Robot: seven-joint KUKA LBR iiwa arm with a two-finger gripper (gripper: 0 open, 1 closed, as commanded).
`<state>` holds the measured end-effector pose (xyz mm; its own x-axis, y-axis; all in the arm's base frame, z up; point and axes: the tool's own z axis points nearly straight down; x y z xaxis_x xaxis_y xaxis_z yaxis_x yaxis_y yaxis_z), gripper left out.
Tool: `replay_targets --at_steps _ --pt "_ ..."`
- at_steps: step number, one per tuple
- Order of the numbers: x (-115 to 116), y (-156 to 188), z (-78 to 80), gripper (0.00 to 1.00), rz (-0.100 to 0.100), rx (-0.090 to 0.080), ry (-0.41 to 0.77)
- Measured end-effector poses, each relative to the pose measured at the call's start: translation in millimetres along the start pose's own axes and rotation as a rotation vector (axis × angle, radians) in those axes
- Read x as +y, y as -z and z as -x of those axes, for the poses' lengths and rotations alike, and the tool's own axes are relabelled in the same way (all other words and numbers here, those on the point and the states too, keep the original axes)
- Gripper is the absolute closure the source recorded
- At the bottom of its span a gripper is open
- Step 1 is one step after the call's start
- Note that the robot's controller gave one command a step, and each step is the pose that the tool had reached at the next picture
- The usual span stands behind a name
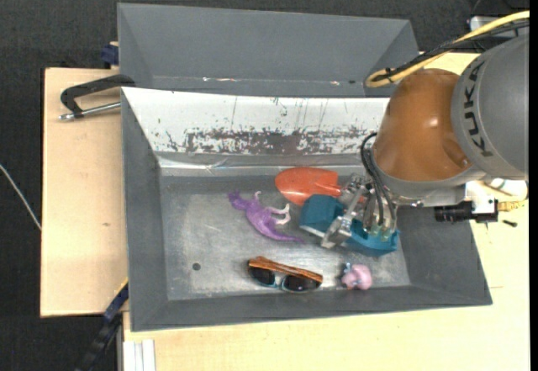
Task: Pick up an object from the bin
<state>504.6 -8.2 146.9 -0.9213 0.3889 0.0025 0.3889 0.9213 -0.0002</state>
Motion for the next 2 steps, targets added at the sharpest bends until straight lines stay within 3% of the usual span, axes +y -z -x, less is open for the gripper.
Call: replay_targets --at_steps 1,2 --pt "0 0 0.0 1.00 0.000 0.000 0.000" --pt "0 53 -0.5 1.00 -0.002 0.005 0.012"
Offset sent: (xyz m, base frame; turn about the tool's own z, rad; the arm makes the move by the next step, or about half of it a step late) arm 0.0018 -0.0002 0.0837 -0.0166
